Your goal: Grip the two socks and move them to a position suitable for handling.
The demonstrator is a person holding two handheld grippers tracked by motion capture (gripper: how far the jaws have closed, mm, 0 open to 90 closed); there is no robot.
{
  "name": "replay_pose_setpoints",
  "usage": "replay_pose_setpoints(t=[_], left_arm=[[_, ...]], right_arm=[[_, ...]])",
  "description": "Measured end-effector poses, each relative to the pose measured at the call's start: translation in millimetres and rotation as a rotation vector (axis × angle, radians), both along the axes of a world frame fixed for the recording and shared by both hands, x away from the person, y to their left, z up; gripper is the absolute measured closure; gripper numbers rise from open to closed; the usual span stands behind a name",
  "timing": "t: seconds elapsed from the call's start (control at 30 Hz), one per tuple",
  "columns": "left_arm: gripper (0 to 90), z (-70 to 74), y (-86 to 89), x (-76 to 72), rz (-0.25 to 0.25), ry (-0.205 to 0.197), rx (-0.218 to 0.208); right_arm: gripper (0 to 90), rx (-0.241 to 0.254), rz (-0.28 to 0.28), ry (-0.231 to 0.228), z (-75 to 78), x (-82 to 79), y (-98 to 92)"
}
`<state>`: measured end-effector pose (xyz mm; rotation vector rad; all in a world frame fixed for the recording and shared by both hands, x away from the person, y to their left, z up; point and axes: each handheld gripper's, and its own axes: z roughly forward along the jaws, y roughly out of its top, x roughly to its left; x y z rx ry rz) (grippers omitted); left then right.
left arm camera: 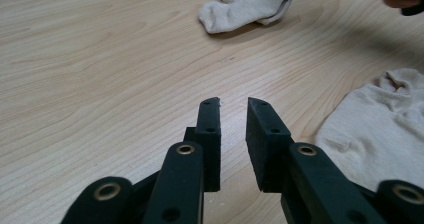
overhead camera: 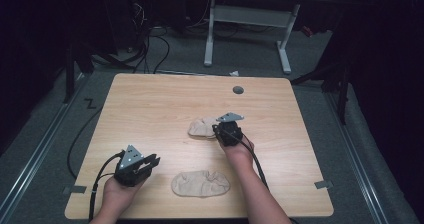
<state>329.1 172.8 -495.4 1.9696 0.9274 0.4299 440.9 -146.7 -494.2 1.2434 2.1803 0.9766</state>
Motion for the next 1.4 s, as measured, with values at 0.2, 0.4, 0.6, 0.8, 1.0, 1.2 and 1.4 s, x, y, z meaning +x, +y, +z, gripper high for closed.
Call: replay_pose_setpoints(t=[0.2, 0.4, 0.6, 0.8, 1.0, 1.2, 1.4], left_arm=[[76.0, -0.4, 0.1, -0.5, -0.004, 0.006, 0.001], [75.2, -2.1, -2.8, -1.5, -0.012, 0.010, 0.005], [75.0, -3.5, -4.7, -1.8, -0.018, 0.016, 0.006], [74.5, -5.2, -9.3, -2.0, -0.032, 0.024, 0.012], [73.7, -5.1, -12.9, -2.2, -0.038, 0.026, 0.011], [73.5, -6.0, -11.9, -0.7, -0.029, 0.029, 0.012], [73.3, -5.9, -10.6, -1.6, -0.030, 0.030, 0.012]], right_arm=[[89.8, -0.011, -0.008, 0.069, -15.0, 21.4, 2.8], [90.0, -0.036, 0.005, 0.110, -27.1, 19.5, 1.6], [90.0, -0.055, 0.052, 0.085, -28.5, -8.0, 1.4], [90.0, -0.068, 0.098, 0.072, -28.8, -45.5, -2.1], [87.8, -0.088, 0.117, 0.053, -28.6, -62.6, -4.3], [77.2, -0.047, 0.153, 0.016, -9.3, -65.4, 11.2], [61.3, -0.050, 0.208, 0.026, -3.5, -60.3, 46.3]])
